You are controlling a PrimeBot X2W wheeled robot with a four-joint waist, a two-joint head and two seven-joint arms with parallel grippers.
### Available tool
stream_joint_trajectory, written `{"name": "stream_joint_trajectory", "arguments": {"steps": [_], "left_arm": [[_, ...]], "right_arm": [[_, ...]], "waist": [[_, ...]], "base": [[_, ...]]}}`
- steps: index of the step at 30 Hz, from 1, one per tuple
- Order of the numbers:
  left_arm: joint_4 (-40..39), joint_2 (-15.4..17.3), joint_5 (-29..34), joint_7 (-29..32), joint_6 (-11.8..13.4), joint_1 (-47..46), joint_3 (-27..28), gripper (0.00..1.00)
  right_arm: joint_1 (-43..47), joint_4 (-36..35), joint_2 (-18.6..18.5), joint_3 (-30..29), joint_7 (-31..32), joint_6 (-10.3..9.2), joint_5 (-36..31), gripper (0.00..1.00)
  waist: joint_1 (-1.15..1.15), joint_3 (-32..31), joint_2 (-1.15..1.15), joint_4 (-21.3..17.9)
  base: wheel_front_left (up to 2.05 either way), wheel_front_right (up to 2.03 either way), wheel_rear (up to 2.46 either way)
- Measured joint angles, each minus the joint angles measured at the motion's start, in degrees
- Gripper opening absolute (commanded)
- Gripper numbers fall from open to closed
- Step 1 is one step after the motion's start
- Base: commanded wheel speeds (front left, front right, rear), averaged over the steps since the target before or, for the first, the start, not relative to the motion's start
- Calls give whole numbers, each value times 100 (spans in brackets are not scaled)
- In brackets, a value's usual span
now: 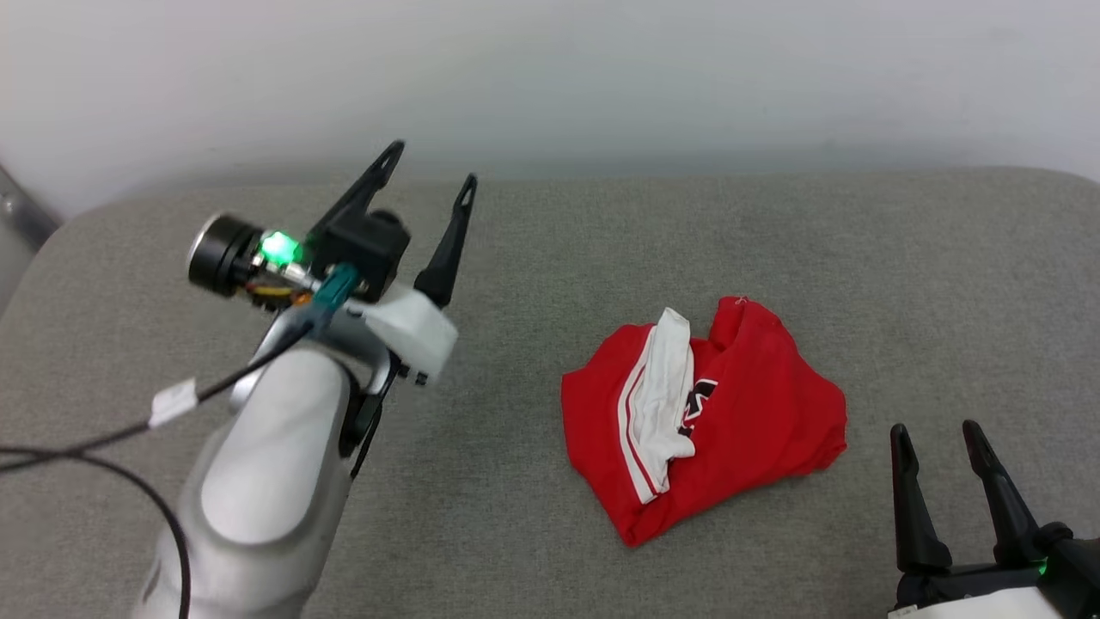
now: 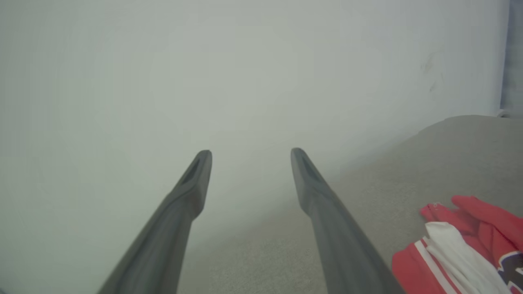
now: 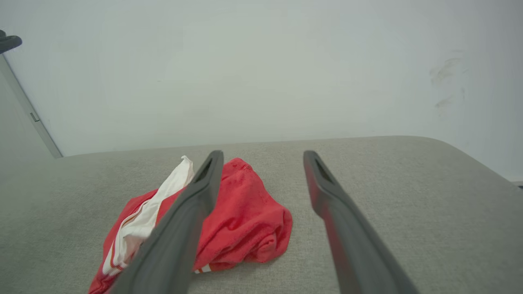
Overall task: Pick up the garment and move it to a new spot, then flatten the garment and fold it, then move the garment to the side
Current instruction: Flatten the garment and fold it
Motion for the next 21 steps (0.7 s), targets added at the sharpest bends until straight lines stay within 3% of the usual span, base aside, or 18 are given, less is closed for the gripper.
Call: {"name": "stream_joint_trajectory", "arguments": {"steps": [4,7,14,21], "left_arm": [[311,32,-250,762,-107,-916,-677,100],[419,123,-760,1313,-115,-1552,-1599,100],[402,653,-2692,3140,-116,-2797,-3890,100],[-16,1096,-4264,4736,-116,-3861,-5592,100]], "right_arm": [[-132,-3,-1,31,0,0,24,100],[-221,-1,-2,63,0,0,45,100],[-482,3,-1,115,0,0,110,100],[-778,-5,-1,166,0,0,210,100]], "waist": [[0,201,0,-111],[0,352,0,-207],[0,720,0,-458],[0,1159,0,-728]], "base": [[0,0,0],[0,0,0],[0,0,0],[0,0,0]]}}
